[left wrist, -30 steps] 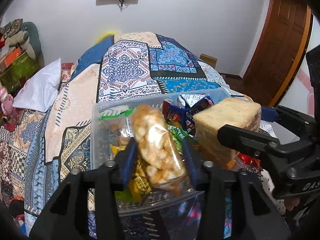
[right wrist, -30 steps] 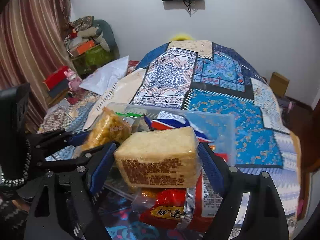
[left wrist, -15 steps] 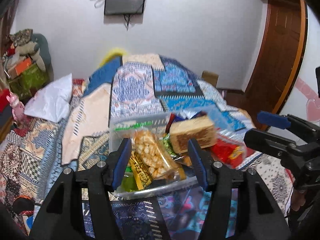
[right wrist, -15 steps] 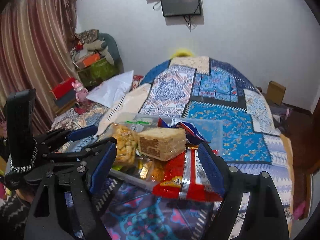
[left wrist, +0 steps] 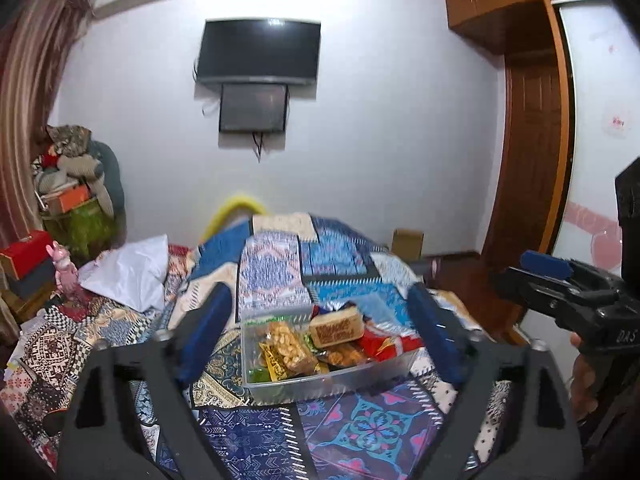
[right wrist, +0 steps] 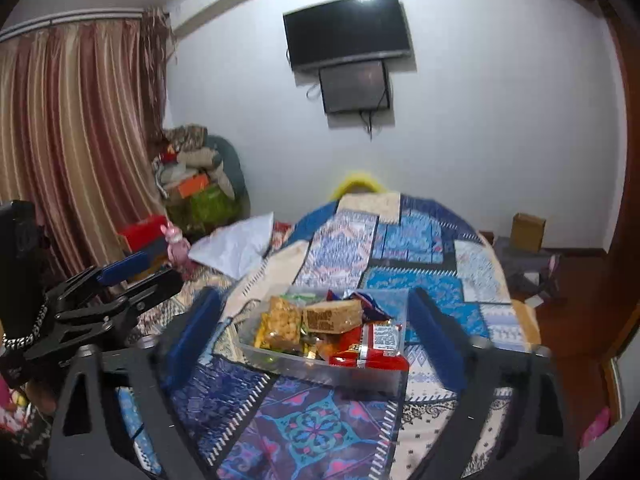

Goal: Organize snacks

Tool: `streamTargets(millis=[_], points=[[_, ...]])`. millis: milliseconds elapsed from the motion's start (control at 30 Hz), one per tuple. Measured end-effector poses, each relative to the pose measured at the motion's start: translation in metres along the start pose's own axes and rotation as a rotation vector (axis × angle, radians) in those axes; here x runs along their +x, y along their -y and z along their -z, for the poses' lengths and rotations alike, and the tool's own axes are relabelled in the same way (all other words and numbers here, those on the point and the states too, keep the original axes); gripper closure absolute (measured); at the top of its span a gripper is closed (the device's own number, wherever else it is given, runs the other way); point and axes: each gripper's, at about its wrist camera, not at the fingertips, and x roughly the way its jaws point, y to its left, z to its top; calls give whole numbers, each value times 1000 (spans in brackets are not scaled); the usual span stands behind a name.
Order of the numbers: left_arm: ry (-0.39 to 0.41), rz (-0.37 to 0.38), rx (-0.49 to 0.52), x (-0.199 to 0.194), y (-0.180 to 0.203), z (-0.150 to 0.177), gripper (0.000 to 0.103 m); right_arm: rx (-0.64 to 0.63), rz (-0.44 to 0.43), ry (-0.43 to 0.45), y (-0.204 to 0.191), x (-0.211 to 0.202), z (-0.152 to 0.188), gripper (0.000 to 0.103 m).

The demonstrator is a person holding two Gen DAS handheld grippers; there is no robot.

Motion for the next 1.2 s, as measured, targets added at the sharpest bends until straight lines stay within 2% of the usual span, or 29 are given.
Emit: streamTargets(millis=[167,433,1200], points=[[38,-13,1,-28,6,1,4,-5,17,52,-10,-22,6,0],[38,-10,2,-39,10,6,4,12,30,52,-8,-27,14,0],[17,-2,-8,-35,6,13,3,-3,42,55,-13,-36,19,0]])
